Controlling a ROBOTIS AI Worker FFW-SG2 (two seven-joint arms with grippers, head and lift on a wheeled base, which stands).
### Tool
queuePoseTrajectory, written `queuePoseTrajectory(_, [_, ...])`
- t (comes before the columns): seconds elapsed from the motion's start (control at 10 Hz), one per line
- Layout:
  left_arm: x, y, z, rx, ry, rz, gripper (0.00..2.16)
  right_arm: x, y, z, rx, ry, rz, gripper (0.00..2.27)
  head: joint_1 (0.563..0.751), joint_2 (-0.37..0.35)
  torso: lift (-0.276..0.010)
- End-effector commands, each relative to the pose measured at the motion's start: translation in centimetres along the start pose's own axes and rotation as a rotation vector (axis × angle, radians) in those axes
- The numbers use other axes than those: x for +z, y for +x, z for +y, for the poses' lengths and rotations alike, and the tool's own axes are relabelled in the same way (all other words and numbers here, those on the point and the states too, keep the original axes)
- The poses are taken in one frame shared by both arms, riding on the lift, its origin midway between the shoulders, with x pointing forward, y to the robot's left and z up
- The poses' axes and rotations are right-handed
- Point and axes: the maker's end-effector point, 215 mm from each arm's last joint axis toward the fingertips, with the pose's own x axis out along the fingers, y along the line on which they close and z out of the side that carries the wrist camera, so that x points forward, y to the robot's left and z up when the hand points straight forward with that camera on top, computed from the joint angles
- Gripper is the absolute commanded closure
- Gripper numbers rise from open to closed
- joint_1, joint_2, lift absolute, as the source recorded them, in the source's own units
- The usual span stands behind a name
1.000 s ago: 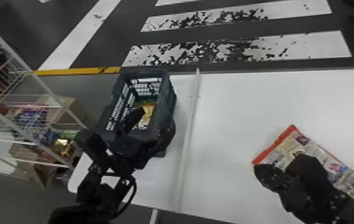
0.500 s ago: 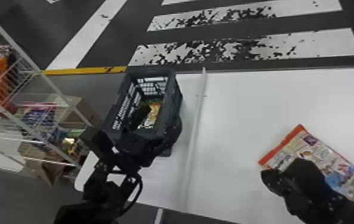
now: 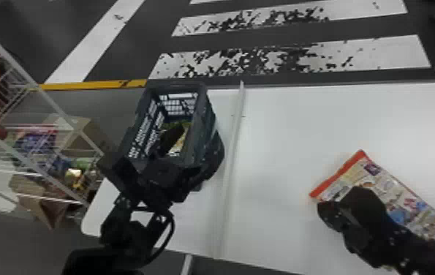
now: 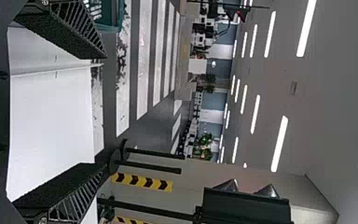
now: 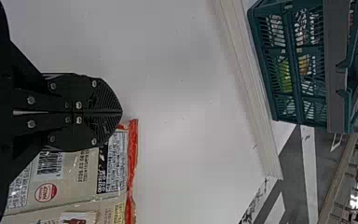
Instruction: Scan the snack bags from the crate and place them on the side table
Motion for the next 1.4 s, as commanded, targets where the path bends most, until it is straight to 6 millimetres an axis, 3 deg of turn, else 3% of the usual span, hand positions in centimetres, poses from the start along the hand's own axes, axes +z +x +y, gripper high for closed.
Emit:
queuePoseTrajectory(0.0, [-0.1,0.2,-0.4,-0.002,-0.008,0.0,0.04,-0.5,0.3,-1.2,-0.016,-0.001,0.011,2.21,0.695,0.276,-0.094])
queuePoseTrajectory(0.5, [-0.6,0.6,0.0,0.004,-0.002,0.017,0.04,-2.3,0.2,-6.2,-0.079,0.009,0.045,2.21,0.695,0.214,-0.094])
queuePoseTrajectory(1.0, [-1.2,1.2,0.3,0.009,-0.006,0.033,0.04,-0.9,-1.5,-3.6,-0.037,0.012,-0.005,2.21,0.695,0.208,-0.094])
queuePoseTrajectory(1.3, [-1.5,1.5,0.6,0.011,-0.011,0.036,0.04,-3.0,-2.3,-3.0,-0.017,0.03,0.037,2.21,0.695,0.215,-0.094])
